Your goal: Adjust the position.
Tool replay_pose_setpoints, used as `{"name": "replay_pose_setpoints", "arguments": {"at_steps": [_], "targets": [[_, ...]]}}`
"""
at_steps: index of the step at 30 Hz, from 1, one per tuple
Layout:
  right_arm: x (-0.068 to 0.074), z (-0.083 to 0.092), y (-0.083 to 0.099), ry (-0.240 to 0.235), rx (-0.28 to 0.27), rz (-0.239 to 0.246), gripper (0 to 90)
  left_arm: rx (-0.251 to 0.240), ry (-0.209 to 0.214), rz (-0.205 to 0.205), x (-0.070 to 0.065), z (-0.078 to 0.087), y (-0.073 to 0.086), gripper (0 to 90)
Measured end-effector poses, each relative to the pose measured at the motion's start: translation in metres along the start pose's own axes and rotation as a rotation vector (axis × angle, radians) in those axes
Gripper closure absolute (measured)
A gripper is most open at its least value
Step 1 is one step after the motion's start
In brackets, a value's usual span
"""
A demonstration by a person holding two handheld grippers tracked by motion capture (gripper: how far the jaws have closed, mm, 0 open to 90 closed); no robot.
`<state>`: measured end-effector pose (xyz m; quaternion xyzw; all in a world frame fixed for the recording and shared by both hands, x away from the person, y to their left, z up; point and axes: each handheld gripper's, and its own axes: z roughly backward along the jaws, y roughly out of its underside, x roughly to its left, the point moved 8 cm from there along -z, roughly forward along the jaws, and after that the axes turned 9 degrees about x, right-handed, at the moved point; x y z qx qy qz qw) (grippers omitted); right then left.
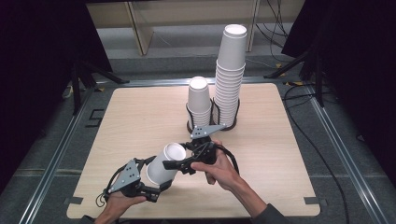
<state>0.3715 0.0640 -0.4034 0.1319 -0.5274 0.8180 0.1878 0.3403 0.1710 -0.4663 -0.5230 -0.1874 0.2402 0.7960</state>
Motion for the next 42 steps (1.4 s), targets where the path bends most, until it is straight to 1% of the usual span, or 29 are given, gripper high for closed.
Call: {"name": "replay_pose_setpoints", "arguments": {"at_steps": [1, 2, 3, 4, 5, 6, 8, 9, 10, 12, 13, 15, 17, 18, 20, 21, 23, 24, 25, 29, 32, 33, 34, 36, 37, 38, 40, 41, 42], "targets": [[-0.002, -0.001, 0.0, 0.009, 0.005, 0.025, 22.0, -0.005, 0.003, -0.004, 0.0, -0.001, 0.0, 7.3], [-0.001, -0.001, 0.002, 0.003, 0.013, 0.005, 21.8, -0.001, 0.006, -0.006, -0.001, -0.001, 0.001, 7.7], [-0.001, -0.002, 0.002, 0.005, 0.014, 0.01, 21.6, 0.021, -0.003, -0.02, 0.0, 0.0, 0.002, 8.0], [-0.003, -0.001, 0.002, 0.02, 0.031, 0.033, 21.5, 0.024, -0.005, -0.028, 0.0, 0.0, 0.002, 8.4], [-0.003, 0.0, 0.003, 0.021, 0.043, 0.039, 21.4, 0.006, 0.006, -0.028, -0.001, -0.001, 0.001, 8.7], [-0.003, 0.0, 0.003, 0.018, 0.048, 0.039, 21.3, 0.011, 0.006, -0.026, -0.002, -0.001, 0.001, 8.8], [-0.003, 0.004, 0.004, 0.039, 0.083, 0.067, 18.5, 0.047, 0.003, -0.051, -0.001, 0.0, 0.004, 9.0], [-0.001, 0.006, 0.005, 0.054, 0.1, 0.064, 17.1, 0.047, 0.009, -0.046, -0.002, -0.002, 0.005, 9.2], [-0.003, 0.008, 0.003, 0.072, 0.105, 0.115, 15.9, 0.052, 0.012, -0.047, -0.003, -0.002, 0.006, 9.4], [-0.001, 0.012, 0.003, 0.092, 0.148, 0.145, 15.8, 0.073, 0.017, -0.061, -0.005, -0.002, 0.007, 10.0], [-0.001, 0.013, 0.003, 0.107, 0.15, 0.161, 15.6, 0.073, 0.023, -0.06, -0.007, -0.003, 0.007, 10.2], [-0.001, 0.016, 0.007, 0.12, 0.211, 0.19, 15.7, 0.072, 0.034, -0.061, -0.009, -0.004, 0.007, 10.6], [0.0, 0.018, 0.01, 0.137, 0.265, 0.222, 15.4, 0.1, 0.031, -0.085, -0.008, -0.003, 0.009, 10.9], [0.002, 0.019, 0.013, 0.133, 0.291, 0.221, 15.5, 0.101, 0.038, -0.079, -0.009, -0.004, 0.01, 11.0], [0.0, 0.022, 0.014, 0.169, 0.328, 0.275, 15.6, 0.111, 0.042, -0.084, -0.01, -0.005, 0.011, 11.2], [0.001, 0.023, 0.015, 0.176, 0.344, 0.279, 15.6, 0.14, 0.044, -0.097, -0.01, -0.005, 0.013, 11.2], [0.0, 0.024, 0.019, 0.211, 0.395, 0.326, 15.6, 0.174, 0.044, -0.119, -0.01, -0.006, 0.017, 11.2], [0.001, 0.023, 0.021, 0.204, 0.411, 0.334, 15.8, 0.188, 0.048, -0.126, -0.011, -0.006, 0.018, 11.2], [0.001, 0.022, 0.023, 0.2, 0.423, 0.341, 15.7, 0.179, 0.052, -0.117, -0.012, -0.008, 0.018, 11.3], [-0.001, 0.016, 0.032, 0.188, 0.482, 0.345, 15.7, 0.206, 0.063, -0.144, -0.014, -0.007, 0.019, 11.4], [-0.003, 0.012, 0.037, 0.188, 0.518, 0.365, 15.8, 0.207, 0.067, -0.155, -0.016, -0.007, 0.019, 11.5], [-0.002, 0.011, 0.04, 0.188, 0.539, 0.347, 15.9, 0.213, 0.08, -0.157, -0.017, -0.007, 0.019, 11.5], [-0.002, 0.01, 0.042, 0.19, 0.552, 0.35, 15.9, 0.211, 0.085, -0.162, -0.018, -0.008, 0.019, 11.5], [-0.001, 0.006, 0.045, 0.172, 0.571, 0.376, 16.5, 0.202, 0.095, -0.17, -0.02, -0.009, 0.019, 11.5], [-0.001, 0.006, 0.047, 0.179, 0.579, 0.363, 17.5, 0.205, 0.093, -0.172, -0.02, -0.009, 0.019, 11.4], [-0.001, 0.004, 0.047, 0.168, 0.581, 0.38, 18.0, 0.207, 0.1, -0.173, -0.021, -0.009, 0.02, 11.4], [-0.001, 0.002, 0.049, 0.153, 0.583, 0.379, 18.7, 0.227, 0.098, -0.186, -0.021, -0.008, 0.021, 11.4], [-0.003, 0.002, 0.049, 0.161, 0.589, 0.384, 19.3, 0.222, 0.097, -0.186, -0.021, -0.009, 0.021, 11.4], [-0.002, 0.002, 0.051, 0.147, 0.593, 0.38, 20.1, 0.224, 0.103, -0.188, -0.022, -0.009, 0.021, 11.3]]}}
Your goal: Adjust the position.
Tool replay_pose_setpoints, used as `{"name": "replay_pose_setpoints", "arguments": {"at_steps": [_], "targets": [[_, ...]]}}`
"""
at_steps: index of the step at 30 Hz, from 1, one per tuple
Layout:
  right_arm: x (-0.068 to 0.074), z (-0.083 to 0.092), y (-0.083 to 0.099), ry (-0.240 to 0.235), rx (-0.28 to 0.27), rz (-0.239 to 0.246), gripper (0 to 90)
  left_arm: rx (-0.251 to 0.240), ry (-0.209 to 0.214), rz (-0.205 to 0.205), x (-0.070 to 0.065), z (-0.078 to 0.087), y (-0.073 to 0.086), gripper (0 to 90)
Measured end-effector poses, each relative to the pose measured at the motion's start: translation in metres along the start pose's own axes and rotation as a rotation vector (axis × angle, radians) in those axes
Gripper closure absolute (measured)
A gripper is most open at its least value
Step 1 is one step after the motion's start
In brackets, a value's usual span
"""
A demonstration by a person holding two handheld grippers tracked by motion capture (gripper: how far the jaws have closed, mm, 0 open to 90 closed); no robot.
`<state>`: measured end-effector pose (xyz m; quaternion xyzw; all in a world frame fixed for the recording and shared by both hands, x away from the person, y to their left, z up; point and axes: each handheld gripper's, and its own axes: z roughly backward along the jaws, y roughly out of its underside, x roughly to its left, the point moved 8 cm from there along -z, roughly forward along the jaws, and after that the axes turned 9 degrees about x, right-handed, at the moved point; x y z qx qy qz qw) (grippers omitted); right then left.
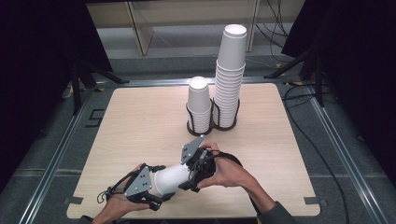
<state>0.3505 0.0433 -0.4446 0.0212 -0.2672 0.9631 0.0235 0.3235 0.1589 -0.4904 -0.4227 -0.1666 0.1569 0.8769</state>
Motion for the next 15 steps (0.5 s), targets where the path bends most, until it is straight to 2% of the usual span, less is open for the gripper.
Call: {"name": "replay_pose_setpoints", "arguments": {"at_steps": [3, 5, 7, 8, 9, 10, 13, 14, 15], "targets": [[-0.002, -0.002, 0.001, -0.001, -0.002, 0.012, 21.4, -0.003, -0.001, -0.002, 0.001, -0.001, 0.001, 10.9], [-0.002, -0.001, 0.001, -0.013, -0.016, 0.016, 22.3, -0.016, 0.016, 0.01, 0.0, -0.002, 0.001, 9.7], [-0.002, 0.001, 0.001, -0.011, -0.027, 0.03, 22.6, -0.029, 0.001, 0.015, 0.001, -0.001, 0.0, 7.9], [-0.001, 0.002, 0.001, -0.015, -0.037, 0.026, 23.0, -0.052, -0.008, 0.031, 0.002, -0.001, -0.002, 7.1], [-0.002, 0.003, 0.001, -0.009, -0.045, 0.033, 23.7, -0.08, 0.001, 0.052, 0.003, -0.001, -0.004, 5.3], [-0.001, 0.004, 0.001, -0.016, -0.051, 0.03, 23.9, -0.089, -0.002, 0.071, 0.003, 0.0, -0.005, 4.1], [-0.002, 0.008, 0.0, -0.012, -0.078, 0.023, 24.1, -0.137, -0.002, 0.073, 0.006, 0.004, -0.008, 4.0], [-0.002, 0.011, 0.002, -0.009, -0.08, -0.004, 24.1, -0.152, -0.006, 0.078, 0.006, 0.006, -0.01, 3.9], [-0.003, 0.012, 0.0, -0.017, -0.101, 0.012, 24.1, -0.176, -0.004, 0.087, 0.006, 0.006, -0.012, 3.8]]}}
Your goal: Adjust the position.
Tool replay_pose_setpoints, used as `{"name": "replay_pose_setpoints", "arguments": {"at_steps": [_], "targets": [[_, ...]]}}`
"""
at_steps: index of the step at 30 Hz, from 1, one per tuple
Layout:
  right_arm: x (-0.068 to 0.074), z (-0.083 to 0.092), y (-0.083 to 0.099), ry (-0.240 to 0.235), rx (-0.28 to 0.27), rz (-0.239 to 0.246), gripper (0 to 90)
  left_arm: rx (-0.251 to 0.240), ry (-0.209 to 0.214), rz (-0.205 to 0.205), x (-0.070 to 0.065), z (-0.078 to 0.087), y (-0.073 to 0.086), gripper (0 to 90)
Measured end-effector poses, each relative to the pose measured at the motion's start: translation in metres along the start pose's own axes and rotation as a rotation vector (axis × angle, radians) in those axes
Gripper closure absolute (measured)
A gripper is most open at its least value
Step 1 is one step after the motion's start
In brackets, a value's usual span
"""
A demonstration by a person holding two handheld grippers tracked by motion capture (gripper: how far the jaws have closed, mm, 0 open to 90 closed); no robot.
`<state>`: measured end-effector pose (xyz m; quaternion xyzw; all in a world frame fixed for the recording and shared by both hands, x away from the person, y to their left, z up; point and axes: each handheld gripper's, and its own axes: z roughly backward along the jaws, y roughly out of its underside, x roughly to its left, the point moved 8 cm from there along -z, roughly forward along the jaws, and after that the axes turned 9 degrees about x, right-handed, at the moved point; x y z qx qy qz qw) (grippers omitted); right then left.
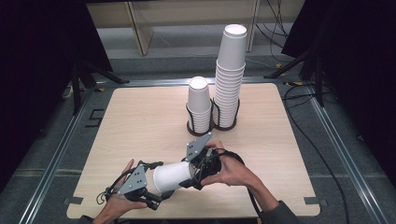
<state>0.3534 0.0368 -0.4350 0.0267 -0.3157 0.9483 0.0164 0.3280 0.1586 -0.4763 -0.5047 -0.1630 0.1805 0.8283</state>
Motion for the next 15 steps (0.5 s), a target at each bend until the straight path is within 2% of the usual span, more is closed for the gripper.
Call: {"name": "replay_pose_setpoints", "arguments": {"at_steps": [1, 2, 4, 5, 6, 7, 8, 10, 11, 12, 14, 15], "targets": [[0.002, 0.002, 0.0, -0.017, -0.015, -0.016, 24.1, 0.002, -0.005, -0.003, 0.001, 0.002, -0.001, 3.9], [0.001, 0.003, 0.0, -0.021, -0.027, -0.02, 24.1, -0.024, -0.005, 0.011, 0.002, 0.002, -0.003, 3.9], [-0.003, 0.007, 0.003, -0.008, -0.03, -0.034, 24.4, -0.035, -0.012, 0.014, 0.005, 0.007, -0.004, 5.5], [-0.006, 0.009, 0.006, -0.001, -0.03, -0.044, 24.5, -0.04, -0.025, 0.009, 0.007, 0.01, -0.004, 9.2], [-0.009, 0.011, 0.008, 0.001, -0.043, -0.061, 24.5, -0.058, -0.035, 0.016, 0.009, 0.012, -0.006, 15.4], [-0.01, 0.015, 0.011, -0.002, -0.053, -0.111, 24.6, -0.079, -0.033, 0.023, 0.01, 0.013, -0.008, 15.4], [-0.016, 0.018, 0.011, 0.008, -0.082, -0.082, 24.5, -0.077, -0.043, 0.024, 0.011, 0.014, -0.008, 10.9], [-0.019, 0.024, 0.011, 0.001, -0.121, -0.119, 24.6, -0.114, -0.032, 0.047, 0.012, 0.014, -0.011, 12.8], [-0.023, 0.028, 0.011, 0.015, -0.143, -0.114, 24.6, -0.099, -0.038, 0.053, 0.013, 0.016, -0.01, 15.5], [-0.025, 0.031, 0.011, 0.021, -0.16, -0.123, 24.5, -0.112, -0.041, 0.068, 0.013, 0.016, -0.011, 13.1], [-0.027, 0.037, 0.011, 0.017, -0.192, -0.141, 24.5, -0.126, -0.036, 0.087, 0.015, 0.017, -0.012, 14.8], [-0.028, 0.039, 0.011, 0.015, -0.206, -0.151, 24.5, -0.151, -0.033, 0.102, 0.015, 0.017, -0.014, 14.2]]}}
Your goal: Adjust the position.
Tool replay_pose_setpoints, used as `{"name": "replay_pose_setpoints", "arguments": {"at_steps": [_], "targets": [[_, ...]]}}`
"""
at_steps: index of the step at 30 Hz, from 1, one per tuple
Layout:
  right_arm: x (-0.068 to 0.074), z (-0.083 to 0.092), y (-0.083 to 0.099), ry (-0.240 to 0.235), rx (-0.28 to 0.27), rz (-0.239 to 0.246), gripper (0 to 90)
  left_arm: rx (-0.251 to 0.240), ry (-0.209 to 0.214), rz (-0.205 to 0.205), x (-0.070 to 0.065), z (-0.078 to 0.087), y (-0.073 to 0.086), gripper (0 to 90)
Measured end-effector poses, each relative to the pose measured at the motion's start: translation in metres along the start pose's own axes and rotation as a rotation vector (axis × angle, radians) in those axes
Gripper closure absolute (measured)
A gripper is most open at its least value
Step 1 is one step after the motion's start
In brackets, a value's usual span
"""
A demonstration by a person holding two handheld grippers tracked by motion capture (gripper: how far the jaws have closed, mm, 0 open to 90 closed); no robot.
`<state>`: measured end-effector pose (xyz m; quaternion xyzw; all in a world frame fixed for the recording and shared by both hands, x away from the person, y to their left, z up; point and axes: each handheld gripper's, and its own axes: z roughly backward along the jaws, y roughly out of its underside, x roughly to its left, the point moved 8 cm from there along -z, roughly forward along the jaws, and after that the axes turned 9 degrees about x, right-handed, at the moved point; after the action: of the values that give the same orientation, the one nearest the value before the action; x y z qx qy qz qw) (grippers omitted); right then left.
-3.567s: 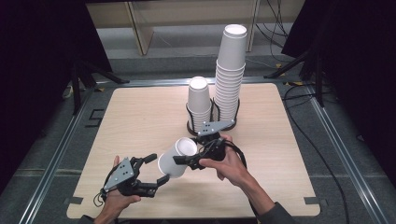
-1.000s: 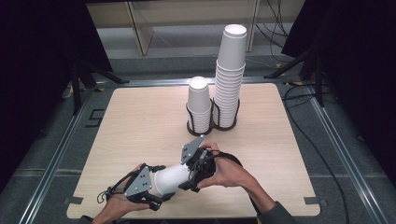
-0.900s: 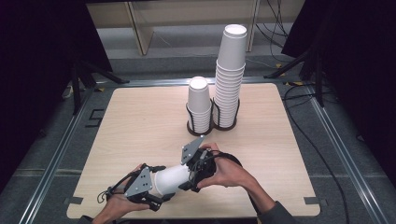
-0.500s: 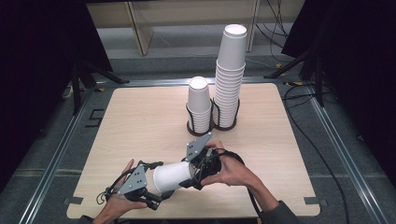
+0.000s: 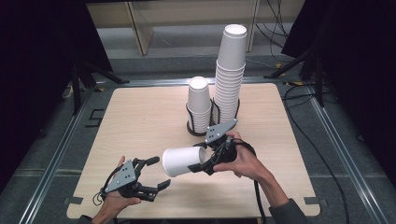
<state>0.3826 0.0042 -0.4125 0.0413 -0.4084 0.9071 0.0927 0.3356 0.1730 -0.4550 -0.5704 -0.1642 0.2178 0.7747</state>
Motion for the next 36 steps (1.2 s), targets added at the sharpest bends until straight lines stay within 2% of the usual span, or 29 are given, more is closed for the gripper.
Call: {"name": "replay_pose_setpoints", "arguments": {"at_steps": [1, 4, 6, 8, 12, 18, 21, 24, 25, 26, 28, 29, 31, 33, 36], "targets": [[0.0, 0.002, 0.0, -0.009, -0.007, -0.032, 24.6, 0.005, -0.006, 0.002, 0.001, 0.001, 0.0, 14.5], [0.0, 0.004, -0.004, -0.035, -0.059, -0.026, 24.5, 0.003, -0.01, 0.01, 0.002, 0.001, 0.0, 14.5], [0.001, 0.004, -0.006, -0.033, -0.07, -0.015, 24.5, 0.001, -0.009, 0.01, 0.001, 0.001, -0.001, 14.5], [0.004, 0.003, -0.007, -0.056, -0.075, -0.022, 24.5, -0.003, -0.006, 0.012, 0.0, 0.0, -0.001, 14.5], [0.01, -0.001, -0.012, -0.085, -0.091, 0.008, 24.5, 0.006, -0.014, 0.016, 0.001, -0.001, -0.001, 14.2], [0.016, -0.009, -0.012, -0.124, -0.083, 0.012, 24.6, 0.002, -0.026, 0.02, 0.002, -0.002, -0.002, 0.1], [0.016, -0.012, -0.012, -0.131, -0.074, 0.015, 24.6, -0.006, -0.021, 0.023, 0.0, -0.002, -0.002, 0.0], [0.018, -0.016, -0.012, -0.147, -0.076, 0.018, 24.6, -0.008, -0.007, 0.008, -0.003, -0.003, -0.003, 0.0], [0.021, -0.017, -0.011, -0.163, -0.071, -0.009, 24.6, -0.002, -0.005, 0.002, -0.004, -0.004, -0.003, 0.0], [0.02, -0.019, -0.012, -0.159, -0.076, 0.019, 24.6, 0.0, -0.001, -0.005, -0.005, -0.004, -0.003, 0.0], [0.021, -0.021, -0.012, -0.168, -0.074, 0.021, 24.6, -0.007, 0.009, -0.006, -0.006, -0.004, -0.003, 0.0], [0.023, -0.022, -0.012, -0.187, -0.072, 0.008, 24.6, -0.01, 0.012, -0.01, -0.007, -0.004, -0.003, 0.0], [0.023, -0.024, -0.012, -0.183, -0.075, 0.022, 24.5, -0.016, 0.02, -0.023, -0.007, -0.002, -0.003, 0.0], [0.024, -0.026, -0.011, -0.199, -0.071, 0.016, 24.6, -0.027, 0.025, -0.037, -0.009, -0.001, -0.004, 0.3], [0.026, -0.03, -0.01, -0.214, -0.07, 0.017, 24.5, -0.033, 0.032, -0.039, -0.011, -0.001, -0.005, 0.5]]}}
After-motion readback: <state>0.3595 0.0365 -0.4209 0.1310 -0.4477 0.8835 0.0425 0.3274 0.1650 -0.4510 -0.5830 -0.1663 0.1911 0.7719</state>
